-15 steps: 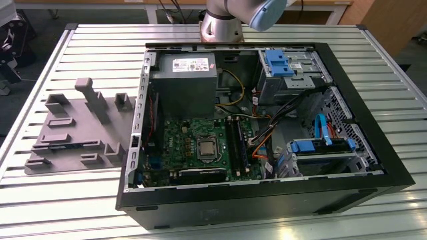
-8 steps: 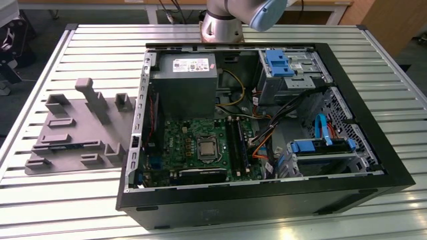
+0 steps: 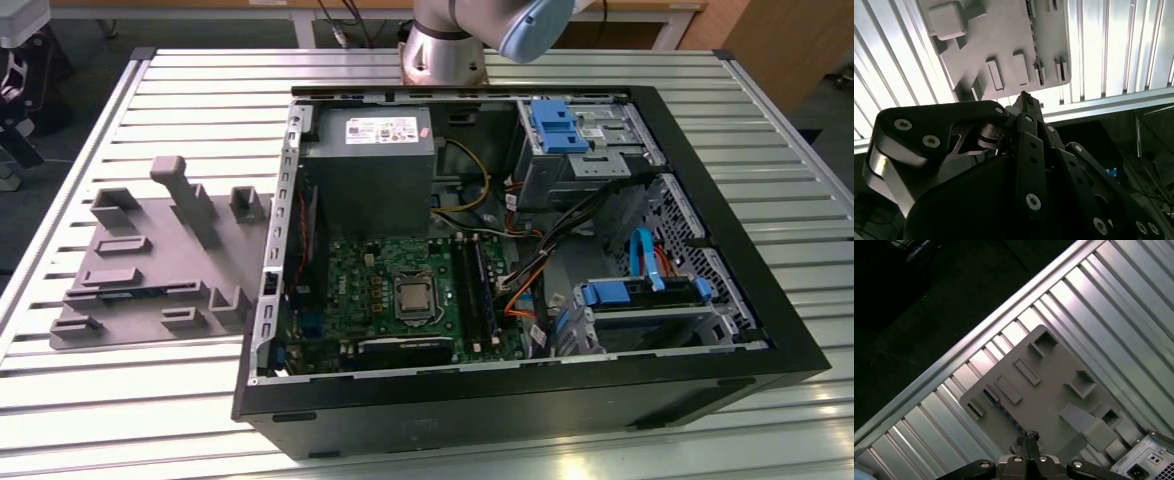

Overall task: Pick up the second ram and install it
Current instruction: 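Pick up the second ram and move it above second insertion slot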

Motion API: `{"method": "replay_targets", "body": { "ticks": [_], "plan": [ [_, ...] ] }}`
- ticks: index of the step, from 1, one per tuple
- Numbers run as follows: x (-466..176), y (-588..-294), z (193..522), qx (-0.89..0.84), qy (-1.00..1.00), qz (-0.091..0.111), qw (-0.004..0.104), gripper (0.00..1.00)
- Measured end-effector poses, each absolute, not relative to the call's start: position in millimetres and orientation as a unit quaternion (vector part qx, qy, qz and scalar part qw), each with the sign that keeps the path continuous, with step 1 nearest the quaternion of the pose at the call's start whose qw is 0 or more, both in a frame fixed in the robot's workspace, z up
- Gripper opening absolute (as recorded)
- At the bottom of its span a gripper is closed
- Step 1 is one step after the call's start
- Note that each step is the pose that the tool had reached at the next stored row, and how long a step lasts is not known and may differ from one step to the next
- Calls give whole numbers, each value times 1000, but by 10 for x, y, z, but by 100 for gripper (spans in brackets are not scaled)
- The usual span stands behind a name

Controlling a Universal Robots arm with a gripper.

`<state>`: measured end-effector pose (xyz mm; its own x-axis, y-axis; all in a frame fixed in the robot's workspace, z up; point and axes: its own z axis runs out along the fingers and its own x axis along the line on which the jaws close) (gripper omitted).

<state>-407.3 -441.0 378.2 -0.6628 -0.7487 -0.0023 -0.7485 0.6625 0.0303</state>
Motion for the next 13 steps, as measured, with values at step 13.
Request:
{"method": "replay_targets", "body": {
  "ticks": [13],
  "plan": [
    [-4073, -4410, 3765, 514, -858, -13, 7, 11]
  ]
}}
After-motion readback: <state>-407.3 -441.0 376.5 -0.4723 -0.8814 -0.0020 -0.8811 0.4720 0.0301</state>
